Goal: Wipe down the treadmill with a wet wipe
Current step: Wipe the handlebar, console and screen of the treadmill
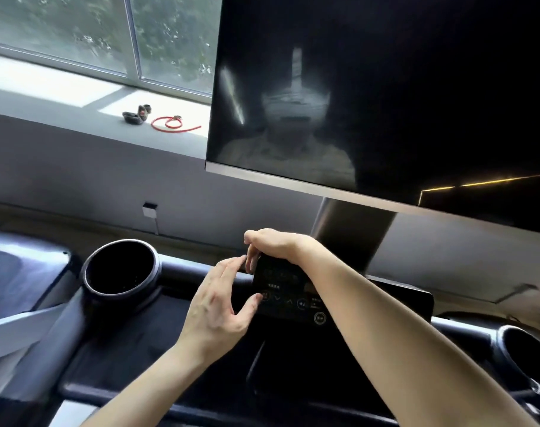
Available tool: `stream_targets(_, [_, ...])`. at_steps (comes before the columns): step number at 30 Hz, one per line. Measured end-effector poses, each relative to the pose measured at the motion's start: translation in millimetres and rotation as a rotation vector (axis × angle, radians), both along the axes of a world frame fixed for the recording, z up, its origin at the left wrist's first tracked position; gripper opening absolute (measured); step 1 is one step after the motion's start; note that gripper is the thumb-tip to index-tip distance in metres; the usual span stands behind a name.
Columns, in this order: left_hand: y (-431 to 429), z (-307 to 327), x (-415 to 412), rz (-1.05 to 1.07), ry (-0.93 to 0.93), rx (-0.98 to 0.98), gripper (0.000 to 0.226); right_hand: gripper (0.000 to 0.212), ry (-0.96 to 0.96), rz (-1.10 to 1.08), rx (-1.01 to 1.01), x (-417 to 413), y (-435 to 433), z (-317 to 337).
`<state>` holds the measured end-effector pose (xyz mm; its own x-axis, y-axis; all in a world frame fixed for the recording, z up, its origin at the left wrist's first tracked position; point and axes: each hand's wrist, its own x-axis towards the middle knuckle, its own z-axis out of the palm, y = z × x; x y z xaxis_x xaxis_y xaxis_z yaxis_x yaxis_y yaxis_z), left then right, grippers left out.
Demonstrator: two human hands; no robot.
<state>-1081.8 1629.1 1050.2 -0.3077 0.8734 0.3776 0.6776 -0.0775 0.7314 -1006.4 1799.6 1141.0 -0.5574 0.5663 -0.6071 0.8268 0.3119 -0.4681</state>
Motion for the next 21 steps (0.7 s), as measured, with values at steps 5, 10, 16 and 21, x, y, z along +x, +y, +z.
stream_targets(5, [-0.3, 3.5, -3.3, -0.032, -0.008, 0.009, 0.063, 0.039, 0.182, 0.033, 0.288, 34.2, -15.2, -7.2])
stream_targets(10, [7.7, 7.5, -4.1, -0.059, -0.010, 0.023, 0.060, 0.042, 0.351, -0.034, 0.582, 104.6, -43.1, -19.4])
stream_targets(16, [16.3, 9.5, 0.5, -0.126, -0.036, 0.002, 0.061, 0.062, 0.515, -0.093, 0.950, 169.5, -70.3, -37.8])
stream_targets(21, [19.4, 15.9, -4.1, -0.133, -0.051, -0.061, 0.055, 0.022, 0.469, -0.217, 1.242, 141.0, -77.6, -43.5])
